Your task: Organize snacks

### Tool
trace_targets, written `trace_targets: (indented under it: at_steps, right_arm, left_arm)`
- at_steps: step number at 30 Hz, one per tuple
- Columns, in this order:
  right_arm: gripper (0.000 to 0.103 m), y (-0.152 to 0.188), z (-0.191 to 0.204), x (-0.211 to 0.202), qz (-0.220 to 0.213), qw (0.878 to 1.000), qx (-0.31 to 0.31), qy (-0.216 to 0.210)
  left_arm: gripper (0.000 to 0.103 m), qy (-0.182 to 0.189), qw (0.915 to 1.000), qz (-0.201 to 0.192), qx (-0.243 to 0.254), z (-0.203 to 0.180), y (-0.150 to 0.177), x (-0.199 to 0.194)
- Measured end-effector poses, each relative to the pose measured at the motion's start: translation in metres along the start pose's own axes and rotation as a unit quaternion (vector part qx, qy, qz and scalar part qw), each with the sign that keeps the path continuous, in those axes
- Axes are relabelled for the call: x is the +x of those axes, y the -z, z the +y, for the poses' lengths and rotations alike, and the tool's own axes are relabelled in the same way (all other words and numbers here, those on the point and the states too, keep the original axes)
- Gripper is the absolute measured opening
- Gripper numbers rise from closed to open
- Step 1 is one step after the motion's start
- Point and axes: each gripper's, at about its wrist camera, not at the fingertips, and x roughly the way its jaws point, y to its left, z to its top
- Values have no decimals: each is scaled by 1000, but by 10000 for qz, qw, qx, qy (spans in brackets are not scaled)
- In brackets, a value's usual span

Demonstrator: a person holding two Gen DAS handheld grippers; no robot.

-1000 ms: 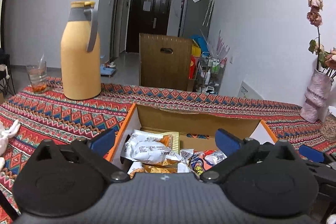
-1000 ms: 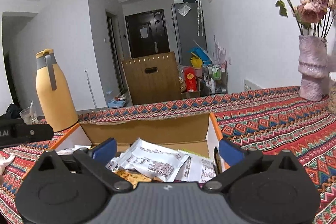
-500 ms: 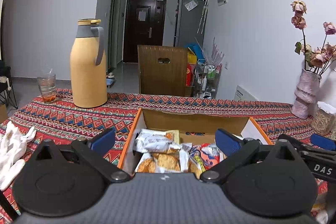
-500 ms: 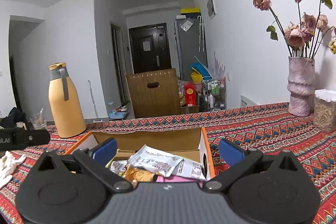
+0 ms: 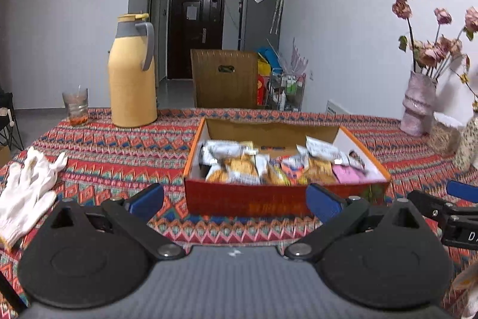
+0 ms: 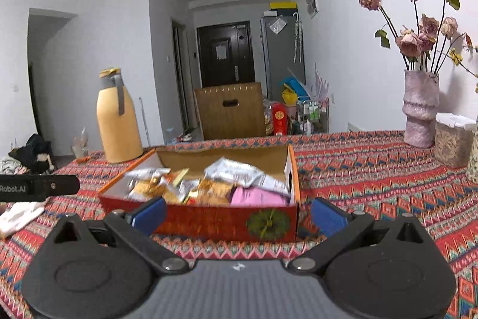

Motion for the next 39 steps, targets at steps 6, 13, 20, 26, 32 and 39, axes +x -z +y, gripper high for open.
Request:
trace_targets:
  at_steps: [6, 13, 20, 26, 32, 39]
  right_arm:
    - [103, 20, 7, -18, 196, 9998, -37, -74]
    - [103, 40, 12, -33, 394, 9992, -69, -93]
    - [103, 52, 12, -41, 563, 9983, -38, -128]
    - [103, 56, 9, -43, 629, 9980, -6, -107]
    - [103, 58, 9, -43, 647, 9978, -6, -109]
    - [103, 58, 9, -43, 653, 9978, -5, -107]
  left_arm:
    - [103, 119, 9998, 166, 1, 1, 24, -17]
    - [103, 182, 9993, 335, 29, 0, 49, -30]
    - [103, 241, 9989, 398, -27, 0, 60, -38]
    - [103, 274, 9985, 465, -4, -2, 67, -39]
    - [103, 278, 9986, 459, -2, -2, 67, -40]
    - [103, 290, 9985, 463, -5, -2, 67, -41]
